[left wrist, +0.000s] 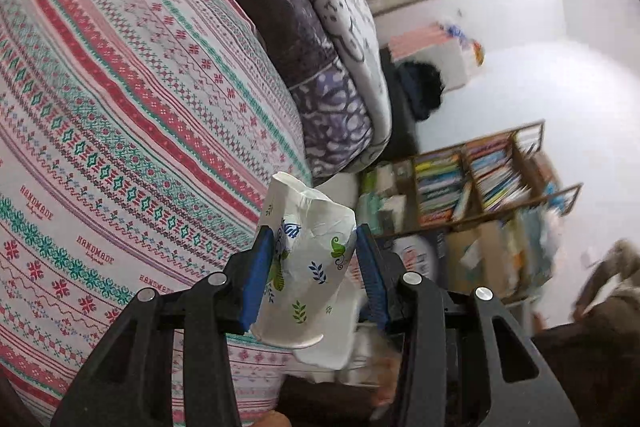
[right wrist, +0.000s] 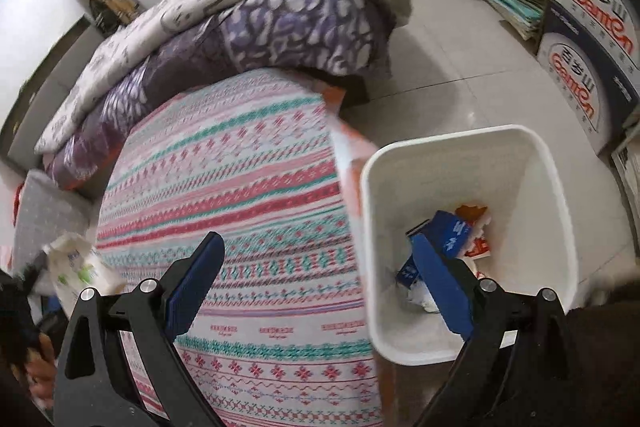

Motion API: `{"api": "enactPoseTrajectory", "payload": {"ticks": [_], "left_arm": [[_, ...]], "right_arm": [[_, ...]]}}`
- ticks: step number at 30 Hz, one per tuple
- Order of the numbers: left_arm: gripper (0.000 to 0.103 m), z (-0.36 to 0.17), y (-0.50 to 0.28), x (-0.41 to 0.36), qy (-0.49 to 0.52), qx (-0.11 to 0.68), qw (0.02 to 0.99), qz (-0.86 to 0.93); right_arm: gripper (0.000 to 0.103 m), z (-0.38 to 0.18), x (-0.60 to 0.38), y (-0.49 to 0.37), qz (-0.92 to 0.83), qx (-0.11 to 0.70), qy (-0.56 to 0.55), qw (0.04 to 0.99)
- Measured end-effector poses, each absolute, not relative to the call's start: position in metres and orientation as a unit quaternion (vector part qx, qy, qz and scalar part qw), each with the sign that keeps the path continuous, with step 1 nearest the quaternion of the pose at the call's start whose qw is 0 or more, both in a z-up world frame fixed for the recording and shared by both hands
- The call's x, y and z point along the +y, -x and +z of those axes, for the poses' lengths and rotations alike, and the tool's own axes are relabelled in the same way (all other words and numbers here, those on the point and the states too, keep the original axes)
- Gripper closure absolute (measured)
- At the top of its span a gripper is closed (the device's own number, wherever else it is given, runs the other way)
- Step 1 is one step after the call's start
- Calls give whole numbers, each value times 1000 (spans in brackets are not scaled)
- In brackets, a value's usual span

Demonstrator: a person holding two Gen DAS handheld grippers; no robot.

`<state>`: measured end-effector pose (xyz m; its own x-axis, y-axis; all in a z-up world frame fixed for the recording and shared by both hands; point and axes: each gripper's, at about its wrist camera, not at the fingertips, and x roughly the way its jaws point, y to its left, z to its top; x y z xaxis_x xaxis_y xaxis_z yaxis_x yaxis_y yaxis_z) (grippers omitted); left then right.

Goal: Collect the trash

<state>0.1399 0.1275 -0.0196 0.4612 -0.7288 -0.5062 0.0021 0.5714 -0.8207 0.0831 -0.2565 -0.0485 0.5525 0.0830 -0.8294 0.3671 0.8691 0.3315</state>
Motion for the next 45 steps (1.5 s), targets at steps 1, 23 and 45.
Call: {"api": "enactPoseTrajectory", "payload": {"ticks": [1,23,45], "left_arm": [[60,-20,-140,120,382,463,763,-241],[36,-21,-94,-186,158,530,738,-386],[7,38,35,-75,-65,240,967,-63]], "right_arm": [[12,-46,-265,-80,-91,460,-249,847],[11,-6,-431,-2,-178,344,-415,823],[7,15,-278,73,-238,241,-130,932]]}}
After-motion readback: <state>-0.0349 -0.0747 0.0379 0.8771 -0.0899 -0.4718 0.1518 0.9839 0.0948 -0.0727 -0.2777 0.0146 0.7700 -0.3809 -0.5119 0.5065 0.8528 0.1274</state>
